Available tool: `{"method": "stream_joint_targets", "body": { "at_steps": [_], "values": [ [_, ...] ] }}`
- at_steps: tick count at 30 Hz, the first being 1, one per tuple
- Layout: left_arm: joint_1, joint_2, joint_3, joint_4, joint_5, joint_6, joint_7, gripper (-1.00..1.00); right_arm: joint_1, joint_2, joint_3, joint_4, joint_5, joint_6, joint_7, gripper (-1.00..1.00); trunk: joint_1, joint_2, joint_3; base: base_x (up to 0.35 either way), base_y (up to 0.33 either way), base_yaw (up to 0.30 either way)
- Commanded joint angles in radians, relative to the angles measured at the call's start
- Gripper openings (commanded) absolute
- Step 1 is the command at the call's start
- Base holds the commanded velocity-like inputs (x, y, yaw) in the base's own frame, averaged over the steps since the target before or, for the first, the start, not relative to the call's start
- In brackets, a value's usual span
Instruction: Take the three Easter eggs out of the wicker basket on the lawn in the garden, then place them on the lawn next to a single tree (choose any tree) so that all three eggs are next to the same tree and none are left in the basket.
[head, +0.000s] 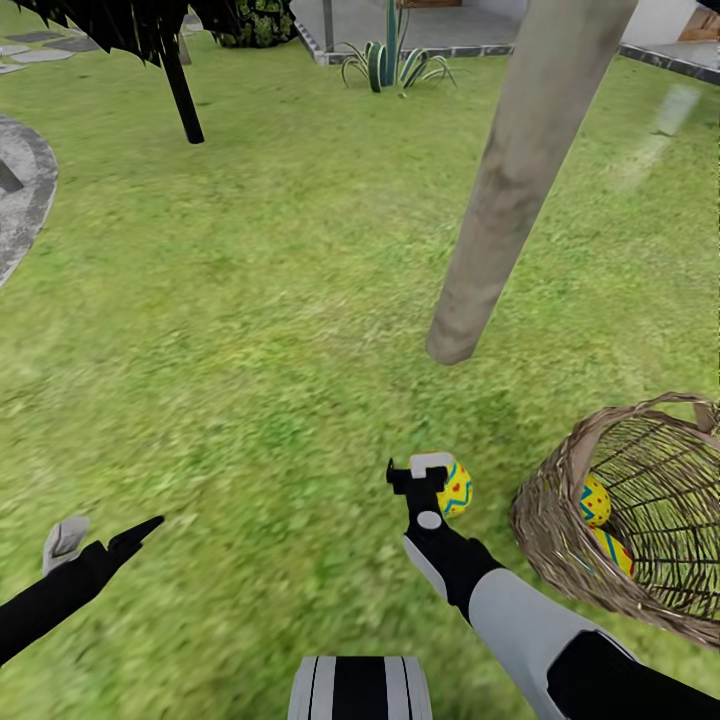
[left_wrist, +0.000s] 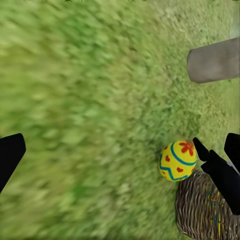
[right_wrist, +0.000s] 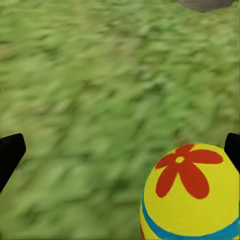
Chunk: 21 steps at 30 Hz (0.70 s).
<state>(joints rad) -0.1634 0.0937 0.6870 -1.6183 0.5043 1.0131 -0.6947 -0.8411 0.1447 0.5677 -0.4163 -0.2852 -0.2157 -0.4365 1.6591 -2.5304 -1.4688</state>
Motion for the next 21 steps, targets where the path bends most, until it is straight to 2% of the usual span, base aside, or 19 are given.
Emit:
{"method": "stream_joint_targets", "body": {
  "at_steps": [1, 4, 7, 10, 12, 14, 16, 17, 19, 21],
  "values": [
    [-0.001, 0.0, 0.002, 0.0, -0.004, 0.004, -0.006, 1.0, -0.001, 0.0, 0.008, 0.0, -0.011, -0.005, -0.006, 1.0, -0.001, 0.0, 0.003, 0.0, 0.0, 0.0],
    [-0.001, 0.0, 0.002, 0.0, -0.004, 0.003, -0.006, 1.0, -0.001, 0.0, 0.008, -0.038, -0.011, 0.005, -0.01, 1.0, -0.002, 0.001, 0.015, 0.0, 0.0, 0.0],
    [-0.001, 0.0, 0.001, 0.0, -0.005, 0.003, -0.005, 1.0, -0.001, 0.001, 0.0, -0.099, -0.012, 0.098, -0.036, 1.0, -0.003, 0.001, 0.027, 0.0, 0.0, 0.0],
    [-0.001, -0.002, -0.004, 0.0, -0.007, 0.001, -0.004, 1.0, -0.001, 0.001, -0.036, -0.201, -0.017, 0.24, -0.041, 1.0, -0.005, 0.002, 0.038, 0.0, 0.0, 0.0],
    [-0.001, -0.003, -0.007, 0.0, -0.008, 0.0, -0.003, 1.0, -0.001, 0.002, -0.054, -0.251, -0.055, 0.327, -0.043, 1.0, -0.006, 0.003, 0.046, 0.0, 0.0, 0.0],
    [-0.001, -0.004, -0.009, 0.0, -0.01, -0.001, -0.002, 1.0, -0.001, 0.001, -0.062, -0.306, -0.124, 0.423, -0.045, 1.0, -0.006, 0.003, 0.054, 0.0, 0.0, 0.0],
    [-0.001, -0.006, -0.01, 0.001, -0.011, -0.002, -0.002, 1.0, 0.0, -0.001, -0.066, -0.396, -0.202, 0.57, -0.045, 1.0, -0.007, 0.004, 0.061, 0.0, 0.0, 0.0],
    [-0.001, -0.007, -0.011, 0.001, -0.011, -0.002, -0.001, 1.0, 0.001, -0.002, -0.067, -0.431, -0.231, 0.616, -0.05, 1.0, -0.008, 0.004, 0.065, 0.0, 0.0, 0.0],
    [-0.001, -0.007, -0.012, 0.001, -0.012, -0.002, -0.001, 1.0, 0.003, -0.007, -0.067, -0.495, -0.261, 0.683, -0.08, 1.0, -0.009, 0.004, 0.073, 0.0, 0.0, 0.0],
    [-0.001, -0.008, -0.012, 0.001, -0.012, -0.002, 0.0, 1.0, 0.017, -0.012, -0.068, -0.58, -0.274, 0.72, -0.145, 1.0, -0.01, 0.005, 0.081, 0.0, 0.0, 0.0]
  ]
}}
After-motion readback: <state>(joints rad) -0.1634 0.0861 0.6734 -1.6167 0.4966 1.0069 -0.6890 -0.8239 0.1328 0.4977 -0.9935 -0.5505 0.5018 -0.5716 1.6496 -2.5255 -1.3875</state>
